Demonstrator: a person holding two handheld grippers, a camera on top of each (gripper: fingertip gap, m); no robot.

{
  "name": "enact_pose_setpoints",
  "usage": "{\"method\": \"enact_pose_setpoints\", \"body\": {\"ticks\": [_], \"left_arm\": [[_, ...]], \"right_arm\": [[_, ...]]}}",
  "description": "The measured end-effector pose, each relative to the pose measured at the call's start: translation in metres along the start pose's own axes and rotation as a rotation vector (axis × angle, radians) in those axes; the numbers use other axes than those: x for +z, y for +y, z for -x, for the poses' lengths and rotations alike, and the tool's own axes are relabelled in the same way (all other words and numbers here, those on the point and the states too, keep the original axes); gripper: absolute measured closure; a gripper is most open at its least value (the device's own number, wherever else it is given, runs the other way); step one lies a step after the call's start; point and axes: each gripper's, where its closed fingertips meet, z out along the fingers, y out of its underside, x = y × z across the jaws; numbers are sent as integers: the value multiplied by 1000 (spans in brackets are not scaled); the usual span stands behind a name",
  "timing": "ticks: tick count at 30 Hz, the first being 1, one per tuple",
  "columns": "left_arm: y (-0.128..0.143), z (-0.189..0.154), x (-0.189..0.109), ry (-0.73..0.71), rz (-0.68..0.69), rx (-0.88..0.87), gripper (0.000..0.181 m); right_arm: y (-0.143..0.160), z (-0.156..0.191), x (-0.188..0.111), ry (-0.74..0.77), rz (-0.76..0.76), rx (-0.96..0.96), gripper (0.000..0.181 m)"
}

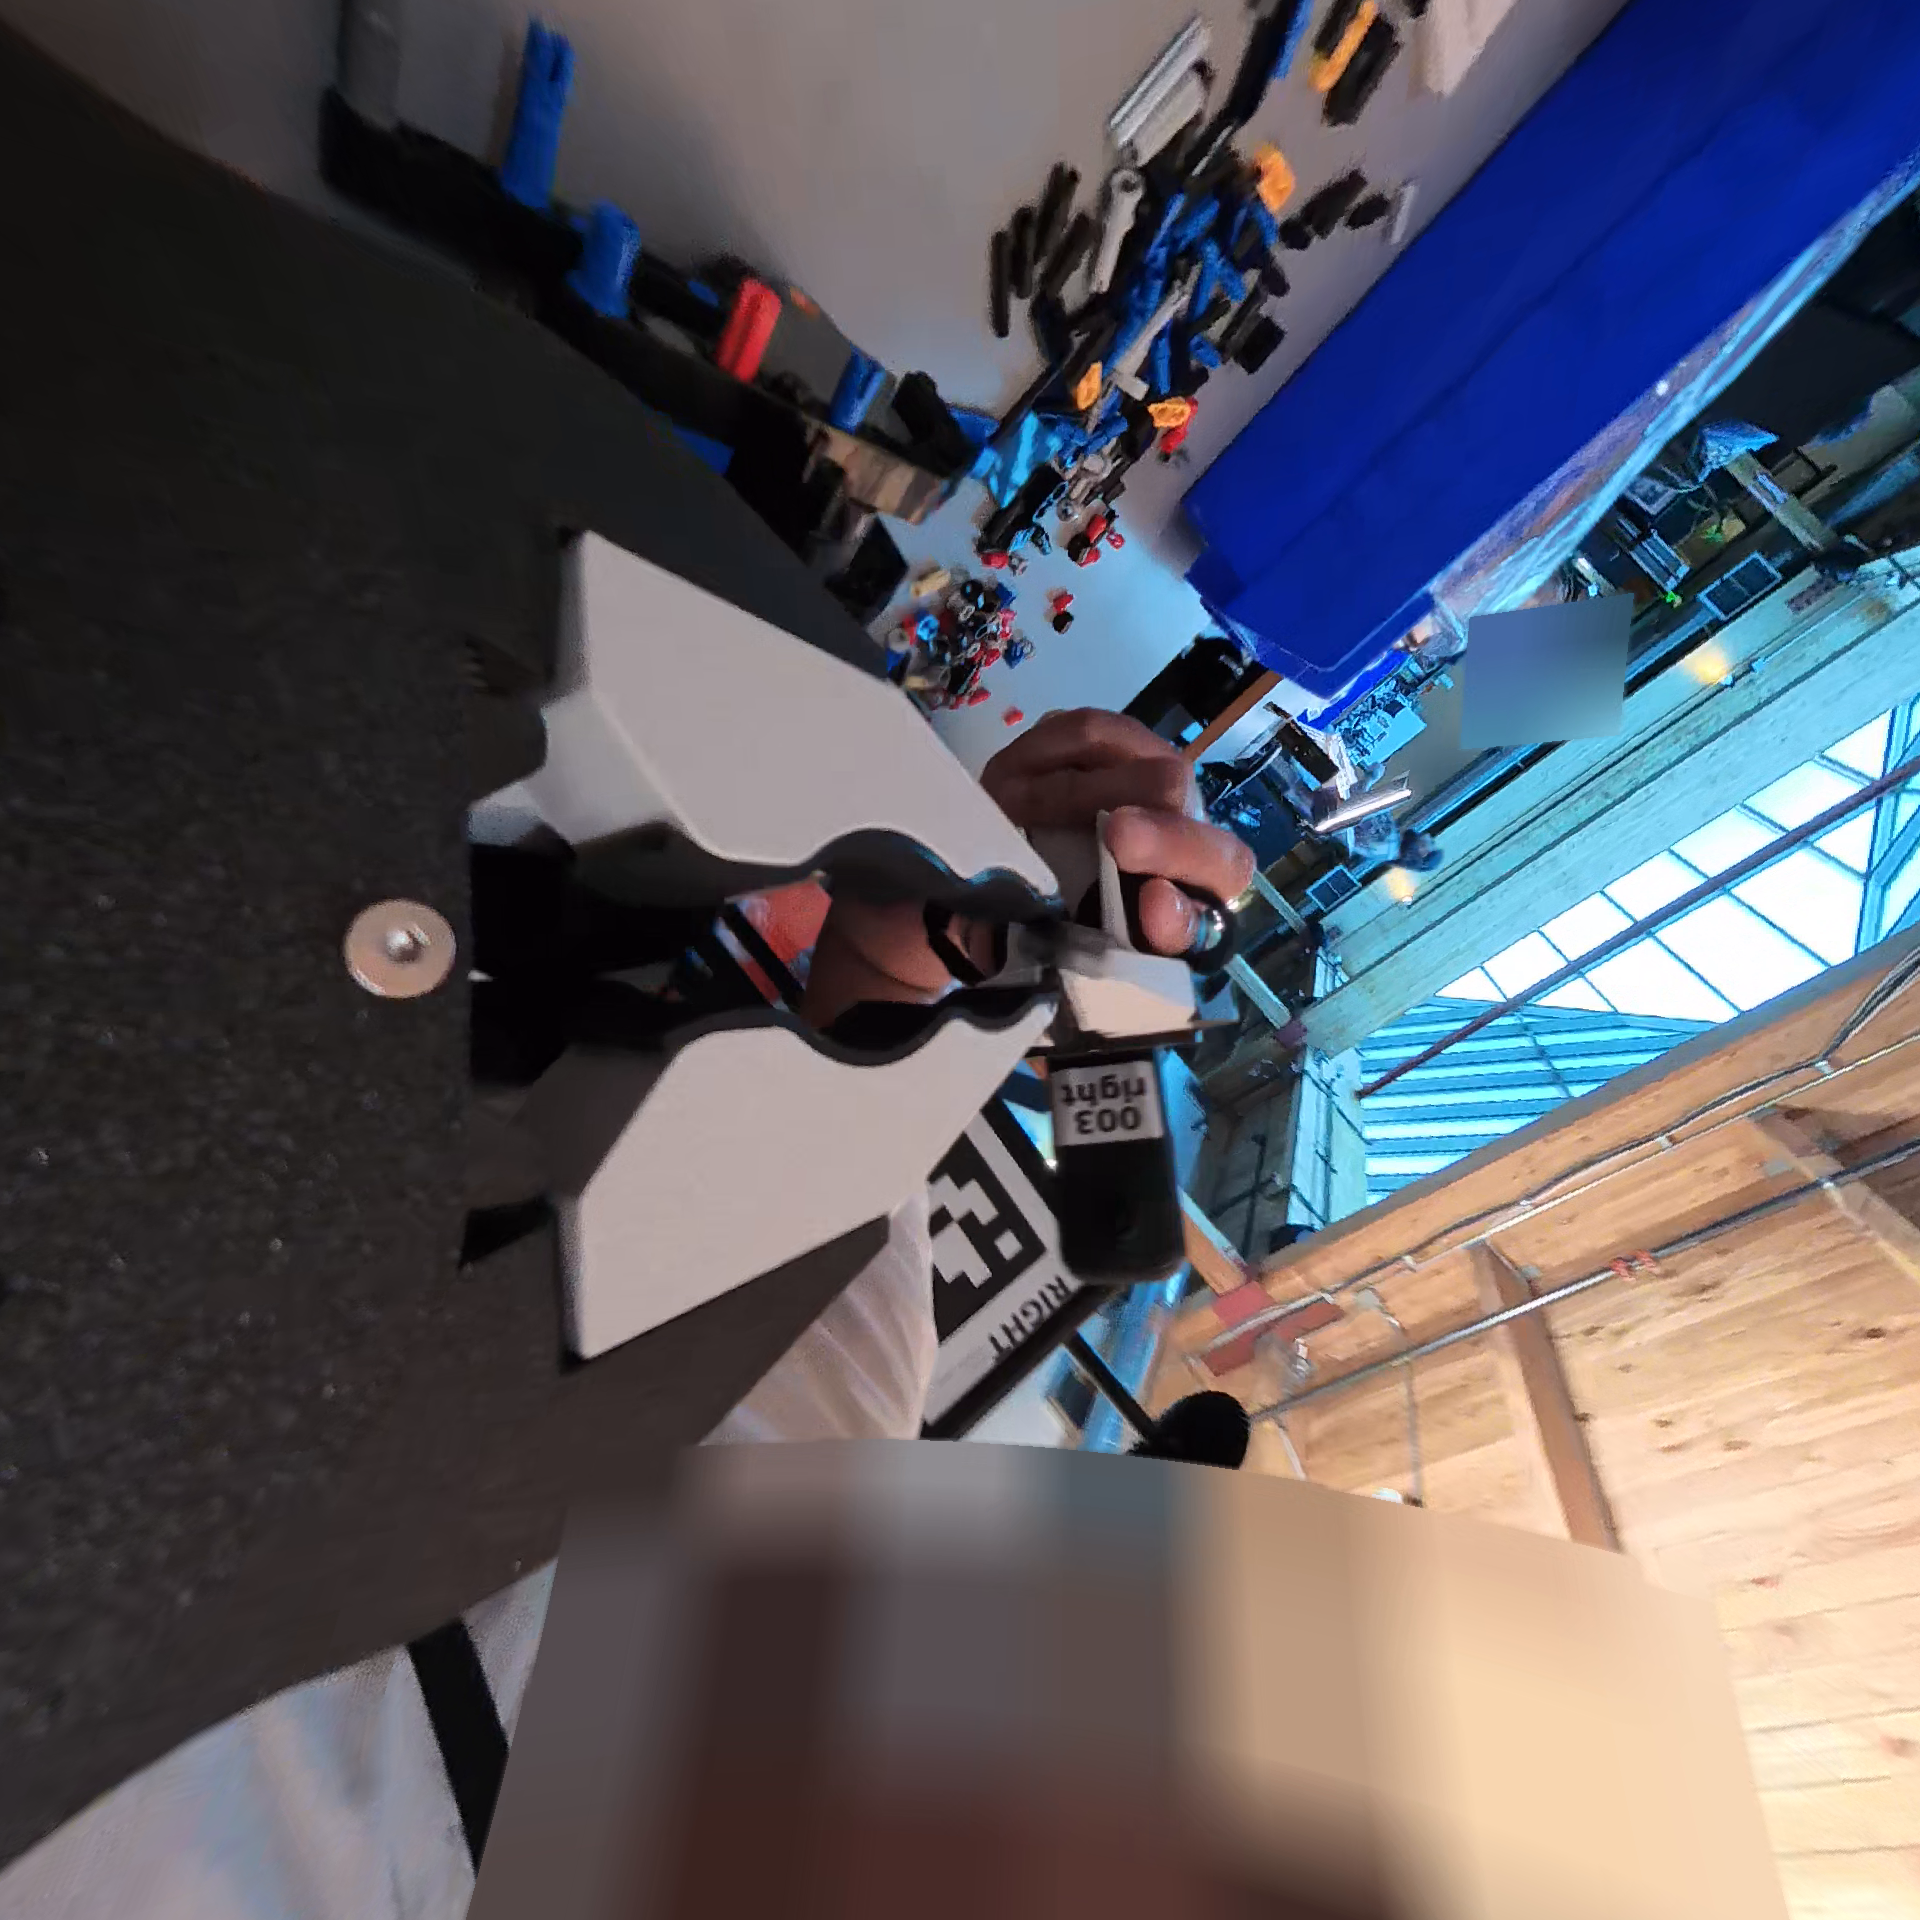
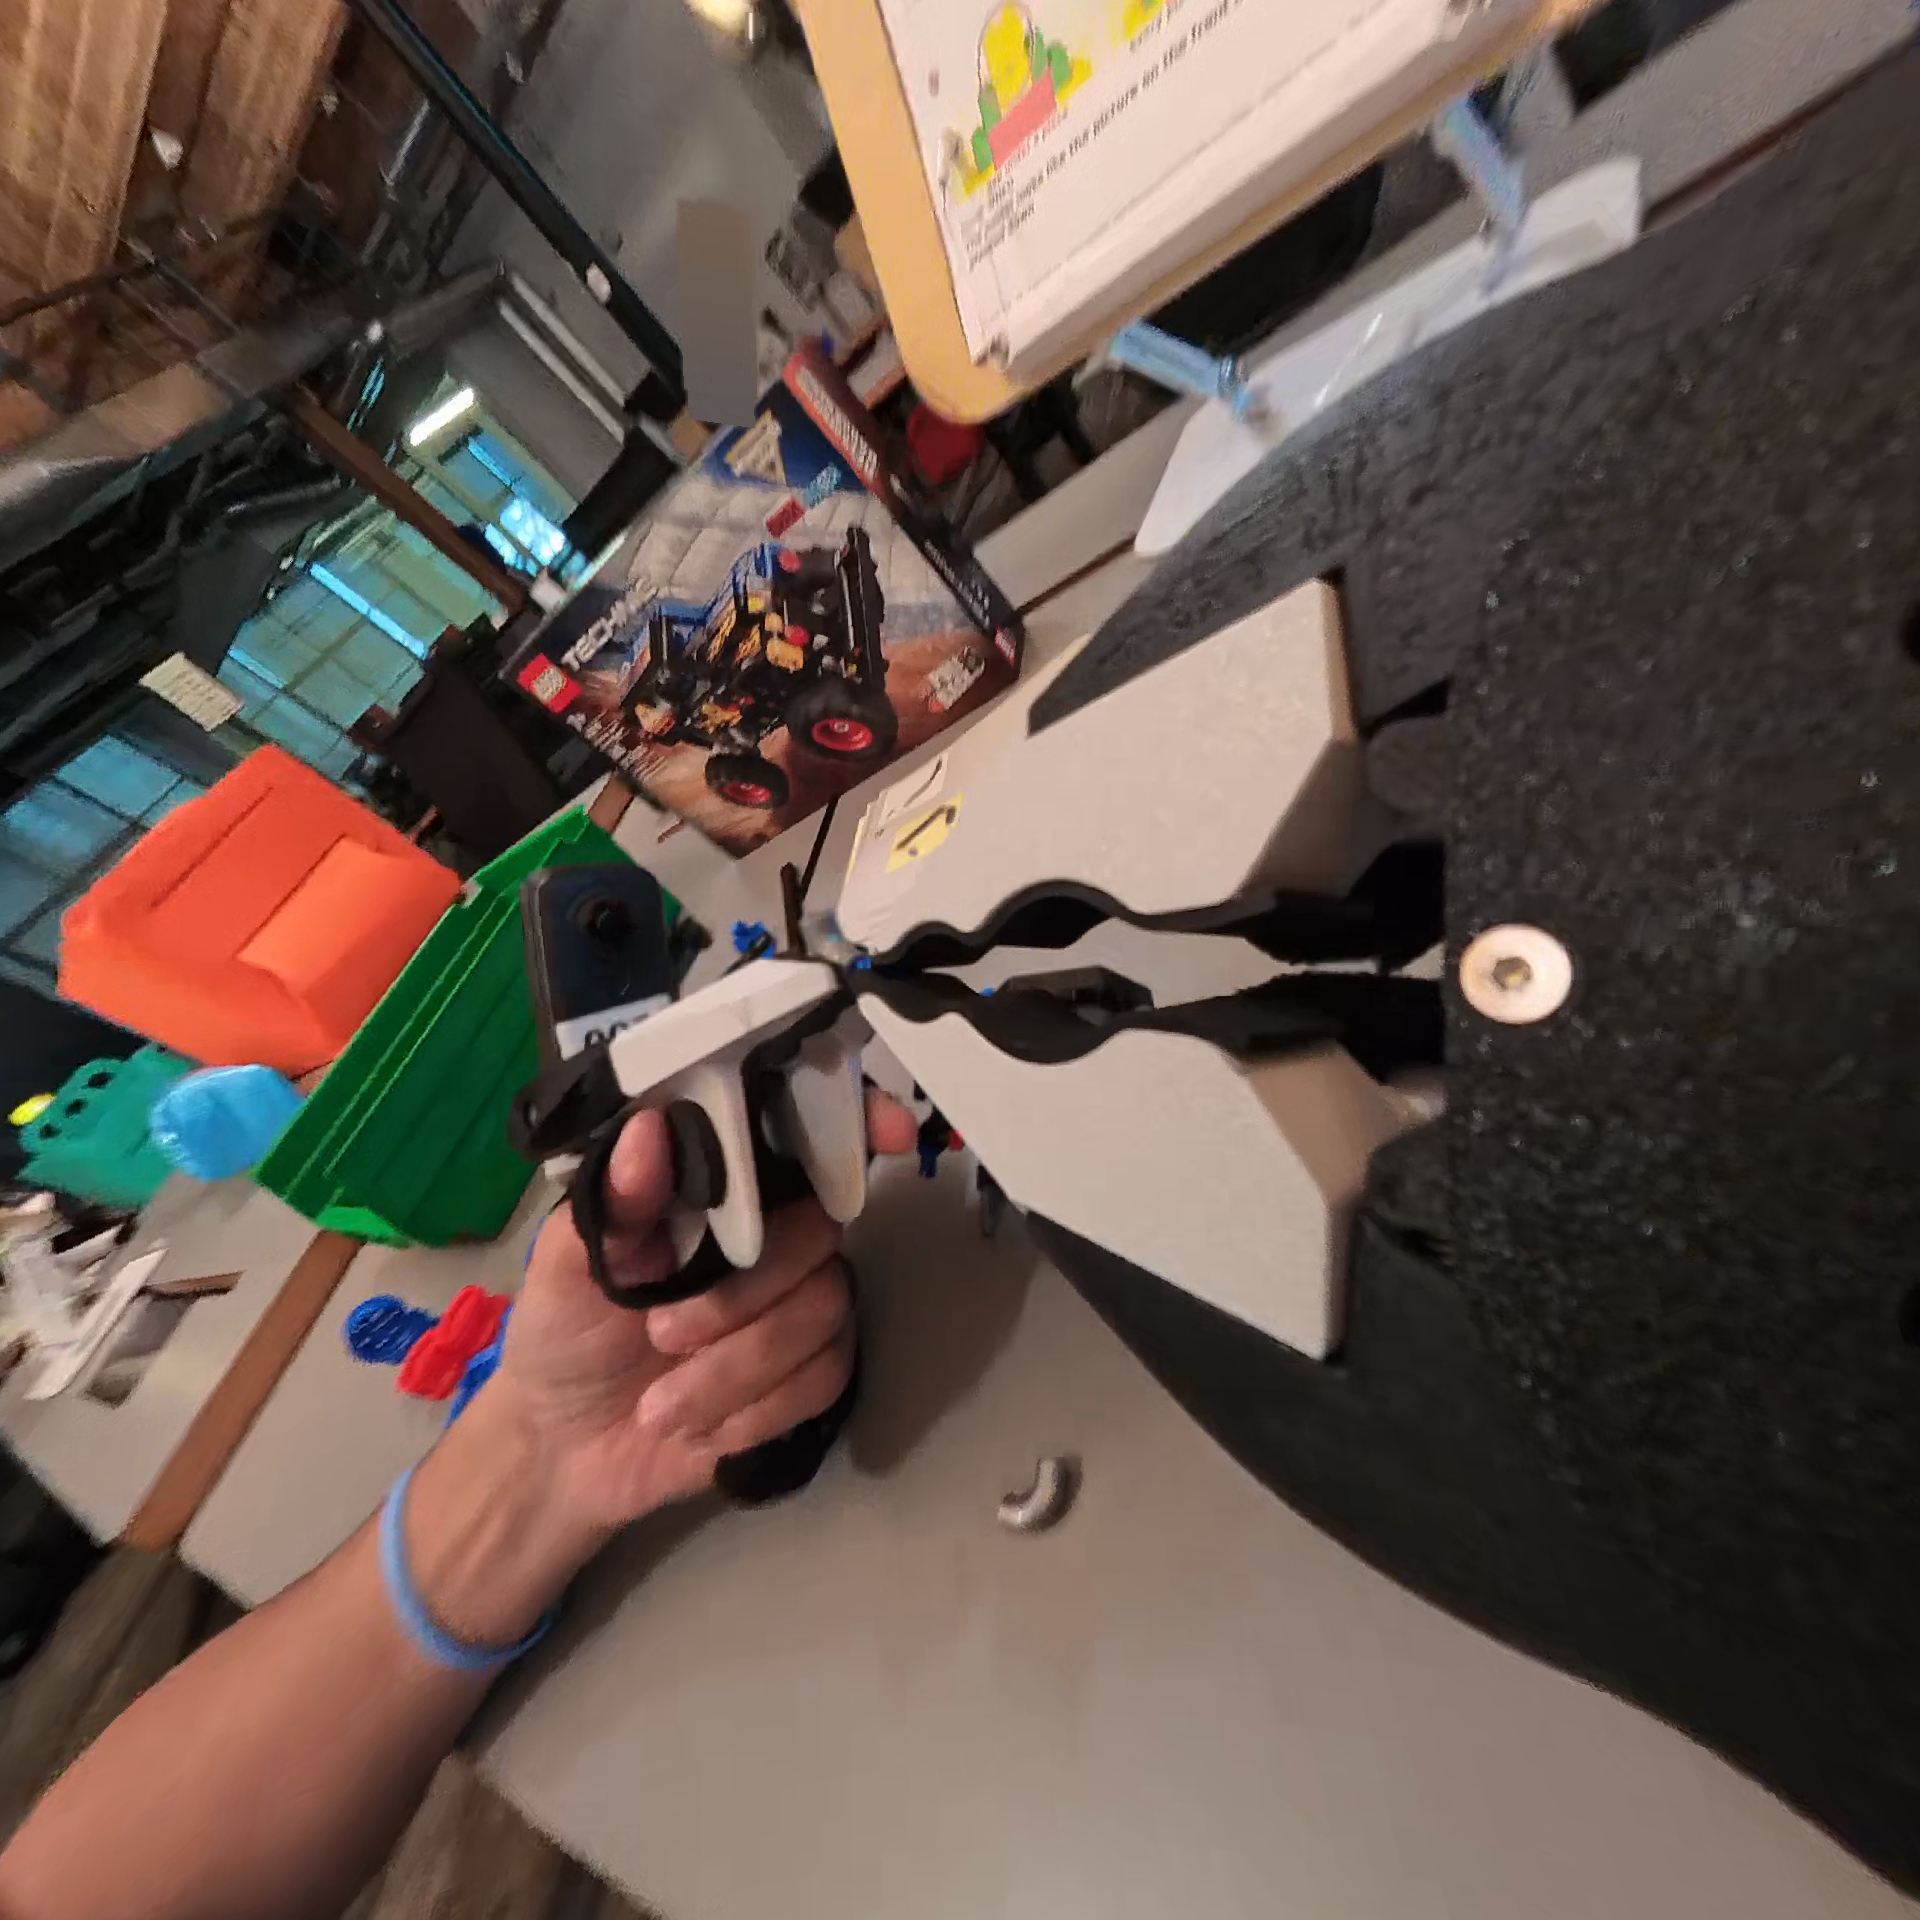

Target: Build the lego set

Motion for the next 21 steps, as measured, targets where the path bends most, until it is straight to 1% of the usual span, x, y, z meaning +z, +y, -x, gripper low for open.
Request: {"method": "enact_pose_setpoints", "body": {"ticks": [1, 4, 5, 6, 7, 9, 11, 12, 14, 16, 18, 19, 20, 21], "left_arm": [[0, -2, -1, -3, 12, 37, 166], [3, -4, -1, -28, 70, 175, 162], [5, -4, -2, -46, 89, 224, 174], [5, -2, -2, -70, 93, 266, 181], [2, 2, -2, -109, 82, 300, 181], [1, 6, -2, -156, 92, 351, 181], [2, 5, -4, -177, 137, 411, 181], [-1, 3, -8, -204, 160, 477, 181], [-20, -3, -19, -336, 175, 677, 181], [-37, -12, -31, -456, 170, 848, 178], [-63, -20, -40, -566, 82, 923, 177], [-68, -24, -40, -572, 71, 934, 175], [-67, -27, -38, -559, 104, 939, 175], [-64, -28, -35, -552, 137, 947, 175]], "right_arm": [[-1, 2, -2, -45, -20, 42, 181], [-1, -1, -7, -122, -60, 181, 181], [-1, -2, -8, -141, -66, 220, 181], [0, -4, -8, -146, -68, 246, 181], [2, -4, -7, -152, -62, 258, 181], [6, -9, -7, -103, -42, 230, 181], [14, -14, -5, -64, 4, 206, 181], [17, -15, -5, -55, 21, 197, 181], [18, -14, -5, -64, 41, 190, 181], [14, -2, -4, -127, 81, 187, 181], [0, 24, -4, -267, 117, 226, 181], [-1, 34, -3, -298, 176, 230, 180], [-5, 44, -3, -324, 208, 232, 179], [-12, 55, -5, -357, 195, 252, 179]]}}
